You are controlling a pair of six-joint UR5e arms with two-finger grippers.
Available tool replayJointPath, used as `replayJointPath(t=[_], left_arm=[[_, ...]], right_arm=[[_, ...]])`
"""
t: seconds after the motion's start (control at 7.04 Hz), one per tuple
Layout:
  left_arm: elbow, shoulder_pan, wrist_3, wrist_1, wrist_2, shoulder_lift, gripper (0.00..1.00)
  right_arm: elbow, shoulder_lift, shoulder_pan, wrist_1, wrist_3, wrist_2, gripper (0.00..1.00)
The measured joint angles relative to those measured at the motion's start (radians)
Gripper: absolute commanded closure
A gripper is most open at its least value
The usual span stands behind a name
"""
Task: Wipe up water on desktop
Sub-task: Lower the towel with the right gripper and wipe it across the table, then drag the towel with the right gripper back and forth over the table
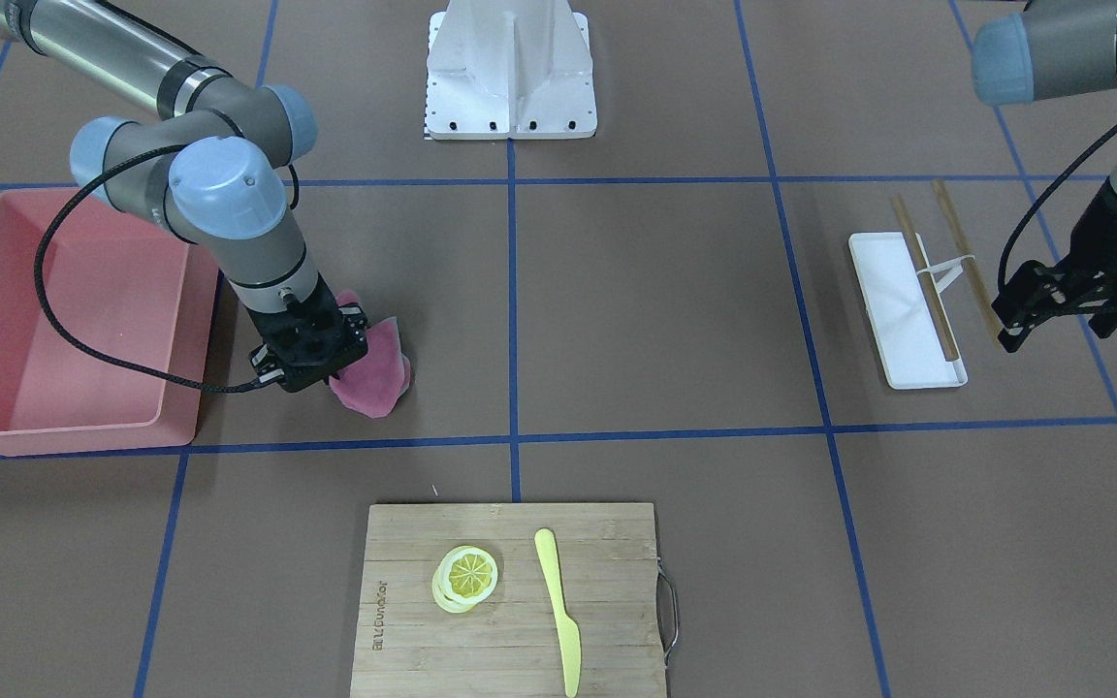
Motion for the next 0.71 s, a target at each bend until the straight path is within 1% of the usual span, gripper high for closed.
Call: replayJointPath(t=[0.28, 0.43, 0.71], left_arm=[[0.004, 0.001, -0.003, 0.000, -0.001, -0.001, 0.02], [0.005, 0.001, -0.004, 0.000, -0.001, -0.001, 0.02], [0.006, 0.001, -0.003, 0.000, 0.000, -0.001, 0.02]], right_arm=[[-0.064, 0.023, 0.071, 0.000, -0.076, 0.039, 1.00], [-0.069, 0.023, 0.073, 0.010, -0.089, 0.047, 1.00], [-0.044, 0.002, 0.025, 0.040, -0.068, 0.054, 1.00]])
